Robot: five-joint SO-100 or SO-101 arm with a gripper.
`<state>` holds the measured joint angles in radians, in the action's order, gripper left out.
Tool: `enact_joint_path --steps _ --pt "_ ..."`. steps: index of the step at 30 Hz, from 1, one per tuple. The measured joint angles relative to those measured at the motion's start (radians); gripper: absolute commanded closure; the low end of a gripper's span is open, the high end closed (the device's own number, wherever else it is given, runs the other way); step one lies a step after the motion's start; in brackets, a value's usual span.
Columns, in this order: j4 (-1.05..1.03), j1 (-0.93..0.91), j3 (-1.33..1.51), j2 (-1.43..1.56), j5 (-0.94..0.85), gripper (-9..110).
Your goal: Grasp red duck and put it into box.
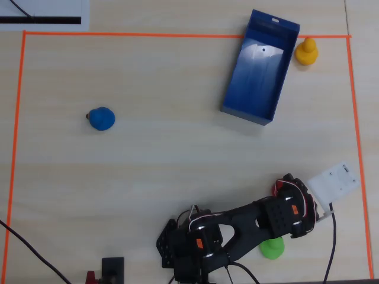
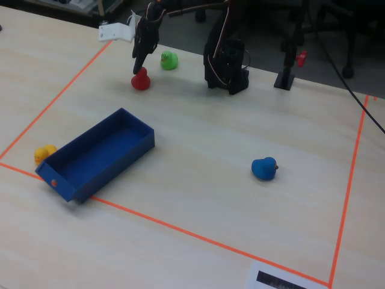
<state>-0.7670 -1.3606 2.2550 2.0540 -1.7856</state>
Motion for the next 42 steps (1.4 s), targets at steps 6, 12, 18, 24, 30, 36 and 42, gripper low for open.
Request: enact_joint_path --steps 6,12,18,24,30,36,42 --pt "0.1 0.0 0.054 -0.011 -0.015 68" --pt "0.13 -0.017 0.1 -0.038 -0.055 68" --pt "0.132 -0.04 0.121 -0.038 -0.081 69" --pt "0.132 -0.046 0.121 -0.063 -0.089 90" --pt "0.132 -0.046 0.121 -0.071 -0.089 96" --pt "0.097 -0.046 0.118 -0.071 -0.118 101" --pt "0.058 -0.018 0.066 -0.072 -0.025 101"
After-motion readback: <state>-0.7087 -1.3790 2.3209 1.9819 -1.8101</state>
